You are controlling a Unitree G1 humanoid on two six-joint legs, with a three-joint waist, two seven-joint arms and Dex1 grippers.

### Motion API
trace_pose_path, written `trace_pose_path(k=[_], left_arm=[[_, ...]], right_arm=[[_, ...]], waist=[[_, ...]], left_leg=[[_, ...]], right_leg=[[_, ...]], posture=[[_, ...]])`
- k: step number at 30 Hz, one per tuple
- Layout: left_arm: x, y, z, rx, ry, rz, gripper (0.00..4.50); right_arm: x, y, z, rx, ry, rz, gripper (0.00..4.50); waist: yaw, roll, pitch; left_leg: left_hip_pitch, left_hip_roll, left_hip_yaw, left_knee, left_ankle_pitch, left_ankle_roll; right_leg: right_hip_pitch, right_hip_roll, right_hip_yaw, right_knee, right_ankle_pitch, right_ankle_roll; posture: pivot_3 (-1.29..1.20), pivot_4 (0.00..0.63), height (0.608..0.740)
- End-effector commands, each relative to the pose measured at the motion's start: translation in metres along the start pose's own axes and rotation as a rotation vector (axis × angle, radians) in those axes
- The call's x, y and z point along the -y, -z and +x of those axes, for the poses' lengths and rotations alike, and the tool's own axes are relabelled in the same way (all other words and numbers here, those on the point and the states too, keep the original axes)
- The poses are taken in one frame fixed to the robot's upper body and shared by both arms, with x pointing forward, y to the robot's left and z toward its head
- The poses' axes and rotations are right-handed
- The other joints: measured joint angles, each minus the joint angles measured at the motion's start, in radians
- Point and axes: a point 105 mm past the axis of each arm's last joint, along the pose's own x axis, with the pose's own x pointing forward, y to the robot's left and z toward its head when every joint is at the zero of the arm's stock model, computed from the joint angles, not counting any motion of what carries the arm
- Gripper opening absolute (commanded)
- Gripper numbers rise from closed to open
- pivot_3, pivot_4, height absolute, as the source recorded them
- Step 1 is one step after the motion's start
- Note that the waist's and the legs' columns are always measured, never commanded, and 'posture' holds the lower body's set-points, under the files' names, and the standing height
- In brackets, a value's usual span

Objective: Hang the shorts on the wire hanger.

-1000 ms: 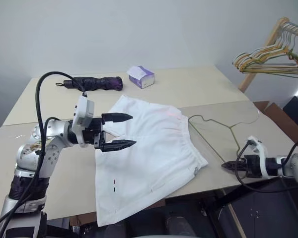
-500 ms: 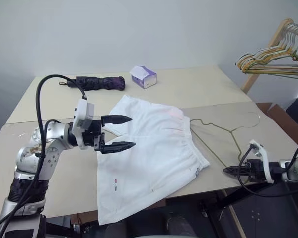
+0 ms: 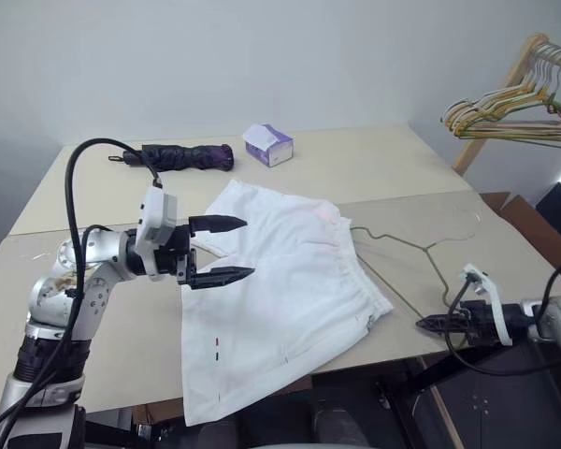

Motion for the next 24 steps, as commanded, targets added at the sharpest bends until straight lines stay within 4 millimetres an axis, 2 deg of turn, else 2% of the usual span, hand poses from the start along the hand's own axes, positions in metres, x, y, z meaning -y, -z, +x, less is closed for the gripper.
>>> trace_pose_path(k=[1, 4, 9, 14, 18, 24], left_arm=[[-0.001, -0.009, -0.004, -0.001, -0.022, 0.063, 4.48], [0.000, -0.008, -0.006, -0.012, -0.035, 0.073, 4.48], [0.002, -0.008, -0.008, -0.015, -0.045, 0.083, 4.48], [0.001, -0.009, -0.009, -0.014, -0.062, 0.090, 4.48], [0.001, -0.008, -0.009, -0.016, -0.065, 0.092, 4.48], [0.001, -0.007, -0.008, -0.020, -0.083, 0.110, 4.48]], right_arm=[[0.001, -0.018, 0.001, 0.019, -0.001, -0.048, 0.00], [0.005, -0.028, 0.004, 0.020, 0.017, -0.045, 0.00], [0.010, -0.033, 0.010, -0.040, 0.032, -0.069, 0.00], [0.001, -0.035, 0.003, -0.107, -0.036, -0.098, 0.00], [0.002, -0.037, 0.002, -0.146, -0.034, -0.103, 0.00], [0.018, -0.048, 0.008, -0.154, 0.092, -0.082, 0.00]], waist=[[0.001, 0.000, 0.000], [0.004, 0.000, 0.000], [0.012, 0.000, 0.000], [0.027, 0.000, 0.000], [0.035, 0.001, 0.001], [0.034, 0.001, 0.001]], left_leg=[[0.000, 0.000, 0.000, 0.000, 0.000, 0.000], [-0.001, 0.000, 0.000, 0.000, 0.000, 0.000], [-0.001, 0.000, 0.000, 0.000, 0.000, 0.000], [-0.001, 0.000, 0.000, 0.000, 0.000, 0.000], [-0.001, 0.000, 0.000, 0.000, 0.000, 0.000], [-0.001, 0.000, 0.000, 0.000, 0.000, 0.000]], right_leg=[[0.000, 0.000, 0.000, 0.000, 0.000, 0.000], [0.000, 0.000, 0.000, 0.000, 0.000, 0.000], [0.000, 0.000, -0.001, 0.000, 0.001, 0.000], [0.000, 0.000, 0.000, 0.000, 0.000, 0.000], [-0.001, 0.000, -0.001, 0.000, 0.000, 0.000], [-0.001, 0.000, -0.001, 0.000, 0.000, -0.001]], posture=[[-0.03, 0.049, 0.740], [-0.02, 0.048, 0.740], [0.00, 0.045, 0.740], [0.02, 0.052, 0.740], [0.02, 0.050, 0.740], [0.03, 0.044, 0.740]])
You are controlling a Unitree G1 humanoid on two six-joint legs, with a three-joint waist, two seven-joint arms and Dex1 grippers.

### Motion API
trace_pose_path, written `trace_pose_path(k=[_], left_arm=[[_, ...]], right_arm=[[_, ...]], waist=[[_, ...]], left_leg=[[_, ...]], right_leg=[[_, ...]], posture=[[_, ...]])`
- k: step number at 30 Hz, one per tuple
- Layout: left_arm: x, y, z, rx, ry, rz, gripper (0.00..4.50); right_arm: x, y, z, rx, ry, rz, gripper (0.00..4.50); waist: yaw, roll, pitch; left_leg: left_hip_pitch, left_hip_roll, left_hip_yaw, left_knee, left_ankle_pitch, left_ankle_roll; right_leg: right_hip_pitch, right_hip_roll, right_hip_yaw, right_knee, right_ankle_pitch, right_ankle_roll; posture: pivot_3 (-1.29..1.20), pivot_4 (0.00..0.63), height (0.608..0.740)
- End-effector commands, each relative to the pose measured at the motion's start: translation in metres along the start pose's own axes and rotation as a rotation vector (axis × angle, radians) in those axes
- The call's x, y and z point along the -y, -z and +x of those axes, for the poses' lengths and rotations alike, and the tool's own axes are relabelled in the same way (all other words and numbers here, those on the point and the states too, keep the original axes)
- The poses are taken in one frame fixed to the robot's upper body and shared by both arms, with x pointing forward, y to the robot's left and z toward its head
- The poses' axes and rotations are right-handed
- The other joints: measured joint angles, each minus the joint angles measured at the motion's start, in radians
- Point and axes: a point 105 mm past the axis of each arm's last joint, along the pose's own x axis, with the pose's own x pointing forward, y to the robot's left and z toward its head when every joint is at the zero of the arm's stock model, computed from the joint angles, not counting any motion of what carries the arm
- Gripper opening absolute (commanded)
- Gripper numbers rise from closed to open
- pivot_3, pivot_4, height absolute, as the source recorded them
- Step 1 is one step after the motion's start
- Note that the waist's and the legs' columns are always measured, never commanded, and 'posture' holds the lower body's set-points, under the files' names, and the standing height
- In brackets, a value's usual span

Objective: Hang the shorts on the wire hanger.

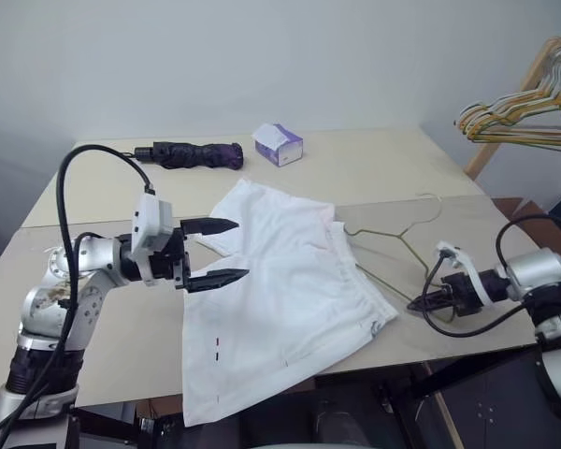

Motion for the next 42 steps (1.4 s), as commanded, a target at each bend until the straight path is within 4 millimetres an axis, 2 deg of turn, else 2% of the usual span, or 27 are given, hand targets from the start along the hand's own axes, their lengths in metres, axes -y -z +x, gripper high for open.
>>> trace_pose_path(k=[1, 6, 11, 16, 20, 27, 32, 37, 42], left_arm=[[0.000, -0.013, -0.001, 0.020, -0.017, 0.074, 4.48], [-0.001, -0.014, -0.004, 0.015, -0.034, 0.082, 4.48], [-0.002, -0.014, -0.003, 0.018, -0.037, 0.084, 4.48], [0.000, -0.014, -0.003, 0.016, -0.031, 0.082, 4.48], [0.001, -0.014, -0.003, 0.011, -0.032, 0.084, 4.48], [0.001, -0.015, -0.004, 0.008, -0.037, 0.087, 4.48], [0.003, -0.014, -0.002, 0.016, -0.041, 0.083, 4.48], [0.002, -0.012, 0.001, 0.025, -0.034, 0.075, 4.48], [0.002, -0.013, 0.002, 0.028, -0.018, 0.071, 4.48]], right_arm=[[0.008, -0.008, -0.011, 0.008, 0.061, -0.008, 0.00], [0.002, 0.001, -0.029, -0.022, -0.005, -0.046, 0.00], [-0.003, 0.003, -0.033, -0.043, -0.024, -0.084, 0.00], [-0.003, 0.007, -0.024, -0.116, -0.026, -0.107, 0.00], [-0.001, -0.001, -0.012, -0.131, -0.023, -0.094, 0.00], [0.005, -0.001, -0.009, -0.148, 0.005, -0.067, 0.00], [0.005, -0.013, -0.022, 0.005, -0.005, 0.003, 0.00], [0.003, -0.023, -0.021, 0.160, -0.035, 0.074, 0.00], [0.006, -0.013, -0.025, 0.225, -0.061, 0.133, 0.00]], waist=[[0.002, 0.000, 0.000], [0.022, 0.000, 0.000], [0.026, 0.000, 0.000], [0.018, 0.000, 0.000], [0.015, 0.000, 0.000], [0.023, 0.000, 0.000], [0.023, 0.000, 0.000], [0.023, 0.000, 0.000], [0.022, 0.000, 0.000]], left_leg=[[0.000, 0.000, 0.000, 0.000, 0.000, 0.000], [-0.001, 0.000, 0.000, 0.000, 0.000, 0.000], [-0.001, 0.000, 0.000, 0.000, 0.000, 0.000], [-0.001, 0.000, 0.000, 0.000, 0.000, 0.000], [0.000, 0.001, 0.000, 0.000, 0.000, 0.000], [0.000, 0.001, 0.000, 0.000, 0.000, 0.000], [0.000, 0.001, 0.000, 0.000, 0.000, 0.000], [-0.001, 0.000, 0.000, 0.000, 0.000, 0.000], [-0.001, 0.000, 0.000, 0.000, 0.000, 0.000]], right_leg=[[0.000, 0.000, 0.000, 0.000, 0.000, 0.000], [0.000, 0.000, 0.000, 0.000, 0.001, 0.001], [-0.001, -0.001, -0.001, 0.000, 0.000, 0.000], [-0.001, 0.000, -0.001, 0.000, 0.000, 0.000], [-0.001, 0.000, -0.001, 0.000, 0.000, -0.001], [0.000, 0.000, -0.001, 0.000, 0.000, -0.001], [0.000, 0.000, -0.001, 0.000, 0.000, -0.001], [-0.001, 0.000, -0.001, 0.000, 0.001, -0.001], [0.000, 0.000, -0.001, 0.000, 0.002, -0.002]], posture=[[0.03, 0.044, 0.740], [0.04, 0.040, 0.740], [0.04, 0.042, 0.740], [0.05, 0.042, 0.740], [0.06, 0.042, 0.740], [0.07, 0.040, 0.740], [0.05, 0.034, 0.740], [0.03, 0.027, 0.740], [0.03, 0.027, 0.740]])
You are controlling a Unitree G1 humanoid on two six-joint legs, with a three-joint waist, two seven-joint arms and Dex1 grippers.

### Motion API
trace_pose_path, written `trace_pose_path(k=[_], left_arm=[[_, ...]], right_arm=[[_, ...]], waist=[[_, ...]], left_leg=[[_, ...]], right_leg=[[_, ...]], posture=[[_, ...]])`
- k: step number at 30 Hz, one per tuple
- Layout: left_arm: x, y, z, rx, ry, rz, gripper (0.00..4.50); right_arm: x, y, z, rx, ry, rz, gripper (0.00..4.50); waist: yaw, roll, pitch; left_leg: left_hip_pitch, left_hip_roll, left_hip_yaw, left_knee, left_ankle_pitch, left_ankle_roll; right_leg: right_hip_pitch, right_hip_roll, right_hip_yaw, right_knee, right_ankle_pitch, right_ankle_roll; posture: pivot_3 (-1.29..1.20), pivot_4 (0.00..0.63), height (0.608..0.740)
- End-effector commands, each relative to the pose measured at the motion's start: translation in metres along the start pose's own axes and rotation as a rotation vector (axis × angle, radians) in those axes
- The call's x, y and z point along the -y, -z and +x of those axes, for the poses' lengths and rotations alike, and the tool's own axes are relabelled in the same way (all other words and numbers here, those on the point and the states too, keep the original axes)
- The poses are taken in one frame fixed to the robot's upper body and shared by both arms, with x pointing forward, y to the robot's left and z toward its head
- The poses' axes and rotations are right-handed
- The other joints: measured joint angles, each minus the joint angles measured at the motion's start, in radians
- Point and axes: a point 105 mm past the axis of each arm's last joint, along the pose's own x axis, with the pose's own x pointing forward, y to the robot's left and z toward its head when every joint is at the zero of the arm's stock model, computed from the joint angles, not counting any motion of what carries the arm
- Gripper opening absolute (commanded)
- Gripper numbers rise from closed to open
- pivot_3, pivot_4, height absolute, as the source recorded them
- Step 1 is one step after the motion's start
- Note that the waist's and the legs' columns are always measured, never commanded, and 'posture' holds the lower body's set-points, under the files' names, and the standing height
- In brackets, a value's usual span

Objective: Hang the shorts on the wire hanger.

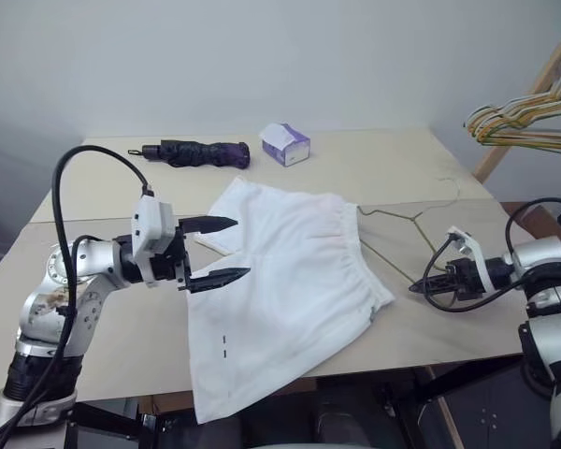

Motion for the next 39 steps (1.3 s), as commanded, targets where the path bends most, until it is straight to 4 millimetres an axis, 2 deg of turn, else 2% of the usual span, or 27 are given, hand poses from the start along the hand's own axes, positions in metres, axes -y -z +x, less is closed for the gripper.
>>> trace_pose_path(k=[1, 10, 19, 27, 30, 35, 39], left_arm=[[0.000, -0.010, 0.002, 0.026, 0.019, 0.040, 4.48], [-0.002, -0.010, 0.006, 0.028, 0.044, 0.045, 4.48], [0.001, -0.010, 0.003, 0.023, 0.025, 0.048, 4.48], [0.006, -0.008, -0.001, 0.019, -0.006, 0.044, 4.48], [0.007, -0.008, -0.001, 0.020, -0.011, 0.042, 4.48], [0.004, -0.008, -0.002, 0.017, -0.013, 0.044, 4.48], [0.004, -0.008, -0.001, 0.014, -0.007, 0.047, 4.48]], right_arm=[[-0.002, -0.001, -0.012, 0.053, -0.018, 0.010, 0.00], [-0.002, 0.028, -0.008, -0.135, -0.014, -0.044, 0.00], [-0.013, 0.004, -0.003, -0.137, -0.042, -0.093, 0.00], [-0.029, -0.001, -0.012, -0.109, -0.134, -0.107, 0.00], [-0.036, -0.011, -0.018, -0.034, -0.177, -0.084, 0.00], [-0.039, 0.001, -0.018, -0.101, -0.195, -0.091, 0.00], [-0.031, 0.017, -0.007, -0.217, -0.162, -0.102, 0.00]], waist=[[0.000, 0.000, 0.000], [-0.015, 0.000, 0.000], [-0.029, 0.001, 0.000], [-0.001, 0.002, 0.001], [0.004, 0.002, 0.001], [0.011, 0.002, 0.001], [0.014, 0.002, 0.001]], left_leg=[[0.000, 0.000, 0.000, 0.000, 0.000, 0.000], [0.000, 0.000, 0.000, 0.000, 0.000, 0.000], [0.001, 0.000, 0.000, 0.000, 0.000, 0.000], [0.000, -0.001, 0.000, 0.000, 0.000, 0.000], [0.000, 0.000, 0.000, 0.000, 0.000, 0.000], [-0.001, 0.000, 0.000, 0.000, 0.000, 0.000], [-0.001, 0.000, 0.000, 0.000, 0.000, 0.000]], right_leg=[[0.000, 0.000, 0.000, 0.000, 0.000, 0.000], [0.000, 0.000, 0.000, 0.000, -0.001, 0.002], [0.000, 0.000, 0.000, 0.000, 0.001, 0.005], [-0.001, -0.001, 0.000, 0.000, 0.001, 0.004], [-0.001, 0.000, 0.000, 0.000, -0.002, 0.000], [-0.001, 0.000, 0.000, 0.000, -0.002, 0.000], [-0.002, 0.000, 0.000, 0.000, -0.002, 0.000]], posture=[[0.00, 0.025, 0.740], [-0.01, 0.021, 0.740], [0.04, 0.024, 0.740], [0.07, 0.030, 0.740], [0.07, 0.030, 0.740], [0.07, 0.033, 0.740], [0.07, 0.033, 0.740]])
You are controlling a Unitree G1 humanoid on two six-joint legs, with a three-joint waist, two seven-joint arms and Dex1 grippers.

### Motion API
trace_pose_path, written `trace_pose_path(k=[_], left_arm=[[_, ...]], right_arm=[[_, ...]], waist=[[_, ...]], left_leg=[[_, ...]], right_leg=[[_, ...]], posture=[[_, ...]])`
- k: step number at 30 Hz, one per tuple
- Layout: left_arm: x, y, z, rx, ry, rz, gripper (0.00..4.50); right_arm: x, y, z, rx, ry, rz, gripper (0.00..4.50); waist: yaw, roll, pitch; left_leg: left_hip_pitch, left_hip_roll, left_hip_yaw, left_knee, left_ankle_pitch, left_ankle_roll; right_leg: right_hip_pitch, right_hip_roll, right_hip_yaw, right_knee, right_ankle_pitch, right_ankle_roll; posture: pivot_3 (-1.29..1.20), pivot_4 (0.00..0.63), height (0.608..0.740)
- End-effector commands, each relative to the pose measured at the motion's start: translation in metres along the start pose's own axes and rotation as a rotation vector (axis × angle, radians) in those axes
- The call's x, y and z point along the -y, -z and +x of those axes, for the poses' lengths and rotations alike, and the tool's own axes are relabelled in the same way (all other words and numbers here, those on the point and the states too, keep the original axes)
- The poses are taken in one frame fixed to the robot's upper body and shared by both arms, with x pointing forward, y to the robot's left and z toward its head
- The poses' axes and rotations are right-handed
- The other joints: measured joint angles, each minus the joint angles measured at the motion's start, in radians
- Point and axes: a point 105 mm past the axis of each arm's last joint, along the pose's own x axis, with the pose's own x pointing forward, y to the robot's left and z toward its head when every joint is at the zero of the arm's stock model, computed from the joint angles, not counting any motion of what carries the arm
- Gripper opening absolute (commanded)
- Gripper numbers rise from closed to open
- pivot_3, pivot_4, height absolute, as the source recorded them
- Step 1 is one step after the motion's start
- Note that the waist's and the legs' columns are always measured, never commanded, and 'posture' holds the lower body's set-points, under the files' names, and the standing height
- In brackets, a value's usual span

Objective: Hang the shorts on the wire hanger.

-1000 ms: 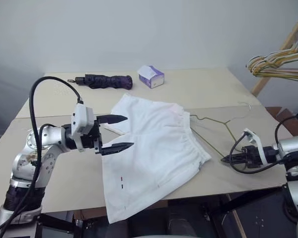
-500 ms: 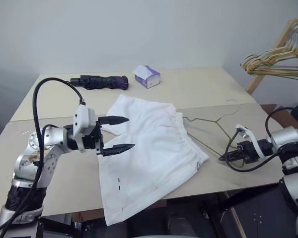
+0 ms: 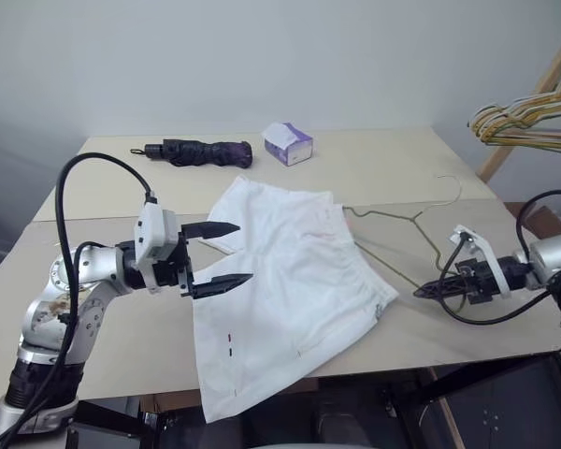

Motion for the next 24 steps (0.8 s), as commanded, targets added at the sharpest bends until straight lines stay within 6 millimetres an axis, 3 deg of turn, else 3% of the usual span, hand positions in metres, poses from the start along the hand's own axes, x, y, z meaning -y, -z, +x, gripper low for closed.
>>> trace_pose_path(k=[1, 6, 14, 19, 24], left_arm=[[-0.003, -0.011, -0.002, 0.016, -0.003, 0.054, 4.48], [-0.003, -0.012, -0.002, 0.014, 0.002, 0.056, 4.48], [-0.002, -0.012, -0.002, 0.014, 0.001, 0.060, 4.48], [-0.001, -0.012, -0.001, 0.017, -0.003, 0.059, 4.48], [-0.002, -0.012, 0.000, 0.021, -0.011, 0.062, 4.48]], right_arm=[[-0.001, 0.007, 0.010, -0.085, -0.031, -0.011, 0.00], [0.008, -0.003, 0.020, -0.107, 0.023, 0.007, 0.00], [0.011, -0.027, 0.019, -0.015, 0.081, -0.008, 0.00], [0.008, -0.028, 0.026, -0.056, 0.064, -0.038, 0.00], [0.001, -0.041, 0.030, 0.018, 0.028, -0.012, 0.00]], waist=[[0.000, 0.000, 0.000], [-0.003, 0.000, 0.000], [0.012, 0.000, 0.000], [0.016, 0.000, 0.000], [0.009, 0.000, 0.000]], left_leg=[[0.000, 0.000, 0.000, 0.000, 0.000, 0.000], [0.001, 0.000, 0.000, 0.000, 0.000, 0.000], [0.000, 0.000, 0.000, 0.000, 0.000, 0.000], [0.000, 0.000, 0.000, 0.000, 0.000, 0.000], [0.000, 0.000, 0.000, 0.000, 0.000, 0.000]], right_leg=[[0.000, 0.000, 0.000, 0.000, 0.000, 0.000], [0.000, 0.000, 0.000, 0.000, 0.000, 0.000], [0.001, 0.000, 0.000, 0.000, 0.004, 0.003], [0.000, 0.000, -0.001, 0.001, 0.006, 0.000], [0.000, 0.001, -0.001, 0.001, 0.006, 0.000]], posture=[[0.07, 0.032, 0.740], [0.08, 0.028, 0.740], [0.08, 0.021, 0.740], [0.09, 0.020, 0.740], [0.09, 0.022, 0.740]])
